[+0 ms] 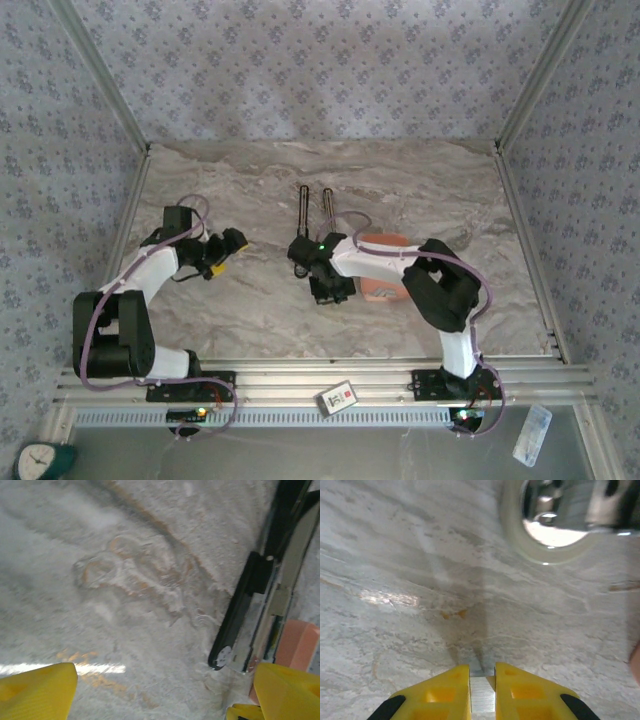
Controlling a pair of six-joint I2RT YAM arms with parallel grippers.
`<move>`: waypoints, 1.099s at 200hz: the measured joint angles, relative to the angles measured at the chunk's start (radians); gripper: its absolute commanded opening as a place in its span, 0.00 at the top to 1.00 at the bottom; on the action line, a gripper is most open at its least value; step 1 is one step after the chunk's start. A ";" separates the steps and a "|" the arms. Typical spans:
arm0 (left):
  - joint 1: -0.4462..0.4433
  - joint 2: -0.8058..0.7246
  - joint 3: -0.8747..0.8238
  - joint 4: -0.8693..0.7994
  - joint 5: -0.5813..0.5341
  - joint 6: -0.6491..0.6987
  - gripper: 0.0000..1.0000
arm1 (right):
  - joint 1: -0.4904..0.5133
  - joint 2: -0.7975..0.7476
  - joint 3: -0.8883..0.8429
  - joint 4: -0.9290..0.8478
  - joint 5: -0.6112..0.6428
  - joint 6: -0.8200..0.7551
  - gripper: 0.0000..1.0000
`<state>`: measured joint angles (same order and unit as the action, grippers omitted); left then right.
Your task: Load the staples into the stapler
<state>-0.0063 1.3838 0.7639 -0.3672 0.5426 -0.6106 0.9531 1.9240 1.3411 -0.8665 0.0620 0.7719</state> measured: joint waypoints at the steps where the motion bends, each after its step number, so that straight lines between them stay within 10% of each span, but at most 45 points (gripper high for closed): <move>1: -0.002 0.000 0.000 0.007 0.002 0.000 0.09 | 0.000 -0.005 -0.001 0.001 0.003 0.002 0.84; 220: -0.099 0.223 0.170 0.343 0.123 0.386 0.04 | -0.159 -0.093 0.078 0.048 0.107 0.047 0.84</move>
<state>-0.1051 1.6066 0.9337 -0.0246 0.6659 -0.2245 0.7937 1.8313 1.4193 -0.8181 0.1688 0.8192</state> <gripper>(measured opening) 0.955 0.166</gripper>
